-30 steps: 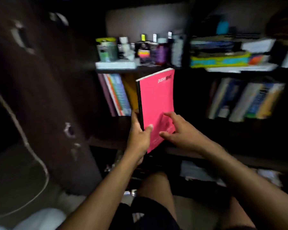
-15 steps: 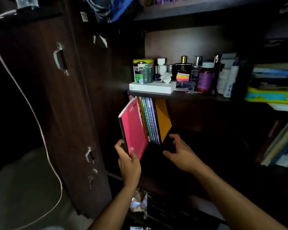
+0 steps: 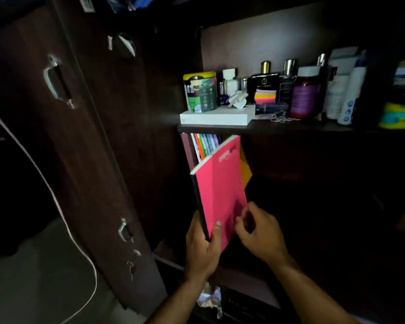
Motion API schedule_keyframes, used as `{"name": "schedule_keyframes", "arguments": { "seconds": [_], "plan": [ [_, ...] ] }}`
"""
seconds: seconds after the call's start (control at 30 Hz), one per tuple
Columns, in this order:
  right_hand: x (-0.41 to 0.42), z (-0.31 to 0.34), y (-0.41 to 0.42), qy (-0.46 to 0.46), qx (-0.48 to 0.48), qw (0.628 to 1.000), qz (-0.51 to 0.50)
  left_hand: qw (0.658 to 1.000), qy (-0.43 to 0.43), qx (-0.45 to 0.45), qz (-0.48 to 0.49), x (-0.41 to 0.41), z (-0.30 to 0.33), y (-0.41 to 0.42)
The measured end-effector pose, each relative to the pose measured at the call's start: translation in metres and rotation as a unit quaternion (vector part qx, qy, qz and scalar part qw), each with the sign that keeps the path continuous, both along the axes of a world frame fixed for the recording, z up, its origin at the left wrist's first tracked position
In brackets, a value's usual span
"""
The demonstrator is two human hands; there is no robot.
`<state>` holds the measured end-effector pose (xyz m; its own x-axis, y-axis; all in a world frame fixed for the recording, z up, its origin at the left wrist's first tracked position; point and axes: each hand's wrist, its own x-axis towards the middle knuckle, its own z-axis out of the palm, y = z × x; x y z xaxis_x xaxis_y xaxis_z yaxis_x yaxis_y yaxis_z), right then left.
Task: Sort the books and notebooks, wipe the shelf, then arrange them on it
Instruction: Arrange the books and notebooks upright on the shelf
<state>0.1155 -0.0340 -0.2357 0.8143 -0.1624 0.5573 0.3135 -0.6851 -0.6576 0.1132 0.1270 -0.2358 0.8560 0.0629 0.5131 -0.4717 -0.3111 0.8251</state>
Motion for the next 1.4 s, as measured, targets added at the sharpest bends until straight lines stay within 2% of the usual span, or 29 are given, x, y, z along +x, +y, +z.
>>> {"name": "schedule_keyframes", "arguments": {
  "seconds": [0.07, 0.2, 0.3, 0.43, 0.57, 0.63, 0.7, 0.8, 0.93, 1.03, 1.17, 1.3, 1.4],
  "plan": [
    [0.000, -0.002, 0.001, -0.007, -0.039, 0.999, 0.014, 0.998, 0.025, 0.017, -0.062, 0.005, 0.002, -0.008],
    [0.008, -0.004, -0.006, 0.012, 0.023, 0.999, 0.027, 0.988, 0.076, 0.009, -0.134, 0.023, 0.007, -0.036],
    [0.018, -0.009, -0.011, 0.067, 0.037, 0.996, 0.053, 0.986, 0.103, -0.060, -0.118, 0.041, 0.009, -0.064],
    [0.031, -0.012, -0.020, 0.115, 0.091, 0.985, 0.092, 0.961, 0.169, -0.169, -0.142, 0.047, 0.006, -0.084],
    [0.043, -0.019, -0.028, 0.138, 0.046, 0.981, 0.125, 0.943, 0.199, -0.234, -0.129, 0.055, 0.002, -0.083],
    [0.051, -0.022, -0.031, 0.133, 0.076, 0.978, 0.141, 0.954, 0.176, -0.212, -0.119, 0.056, 0.000, -0.085],
    [0.057, -0.026, -0.034, 0.123, 0.112, 0.973, 0.162, 0.972, 0.151, -0.169, -0.066, 0.055, -0.004, -0.087],
    [0.070, -0.019, -0.033, 0.110, 0.073, 0.979, 0.155, 0.989, 0.092, -0.113, 0.010, 0.062, -0.009, -0.085],
    [0.099, -0.015, -0.036, 0.128, 0.041, 0.979, 0.151, 0.995, 0.034, -0.093, 0.024, 0.068, -0.009, -0.090],
    [0.111, -0.013, -0.038, 0.147, 0.064, 0.977, 0.138, 0.998, 0.029, -0.052, 0.001, 0.071, -0.014, -0.095],
    [0.111, -0.012, -0.038, 0.177, -0.028, 0.976, 0.120, 0.999, 0.017, 0.023, 0.014, 0.073, -0.017, -0.096],
    [0.101, -0.010, -0.040, 0.159, 0.025, 0.980, 0.115, 0.997, 0.043, 0.052, 0.022, 0.068, -0.008, -0.099],
    [0.090, -0.007, -0.040, 0.170, 0.009, 0.978, 0.120, 0.997, 0.045, 0.050, 0.039, 0.067, -0.006, -0.101]
  ]
}}
